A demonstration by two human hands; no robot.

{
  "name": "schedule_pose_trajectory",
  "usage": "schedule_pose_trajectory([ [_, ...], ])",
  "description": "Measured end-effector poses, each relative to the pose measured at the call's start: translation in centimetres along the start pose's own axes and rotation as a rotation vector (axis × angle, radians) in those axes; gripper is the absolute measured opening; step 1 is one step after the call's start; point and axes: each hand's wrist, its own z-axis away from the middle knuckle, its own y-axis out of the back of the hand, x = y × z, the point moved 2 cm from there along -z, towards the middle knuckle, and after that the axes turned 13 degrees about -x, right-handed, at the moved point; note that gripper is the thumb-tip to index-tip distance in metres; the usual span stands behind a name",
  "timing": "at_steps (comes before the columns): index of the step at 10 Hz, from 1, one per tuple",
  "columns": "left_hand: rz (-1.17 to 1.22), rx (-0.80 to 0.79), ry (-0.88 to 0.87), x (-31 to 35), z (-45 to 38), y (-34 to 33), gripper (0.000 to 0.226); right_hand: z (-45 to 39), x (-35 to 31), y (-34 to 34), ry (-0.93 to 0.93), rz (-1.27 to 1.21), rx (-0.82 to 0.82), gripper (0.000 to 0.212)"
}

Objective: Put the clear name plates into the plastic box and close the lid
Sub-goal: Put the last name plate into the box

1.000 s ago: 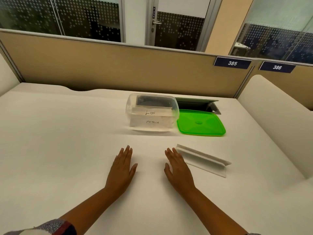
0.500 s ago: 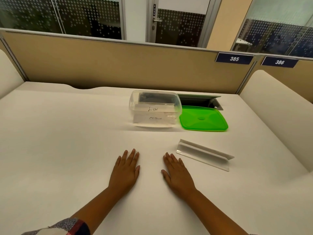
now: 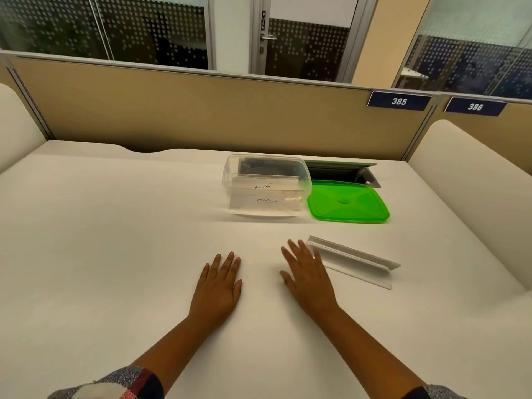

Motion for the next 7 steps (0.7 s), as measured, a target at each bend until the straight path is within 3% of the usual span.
schedule_pose_trajectory([
  [1,0.002,0.003,-0.001,0.0,0.0,0.0,0.054,-1.0,1.2,1.0,-0.112,0.026,0.076,0.05],
  [2,0.007,0.006,-0.006,0.0,0.0,0.0,0.054,-2.2,3.9,1.7,-0.296,0.014,-0.063,0.046],
  [5,0.012,0.012,0.001,-0.2,-0.2,-0.1,0.053,-3.1,6.0,1.9,-0.333,-0.155,-0.167,0.036],
  [7,0.067,0.0,0.007,-0.2,-0.2,0.1,0.052,-2.1,3.9,2.5,-0.194,-0.175,-0.067,0.032],
])
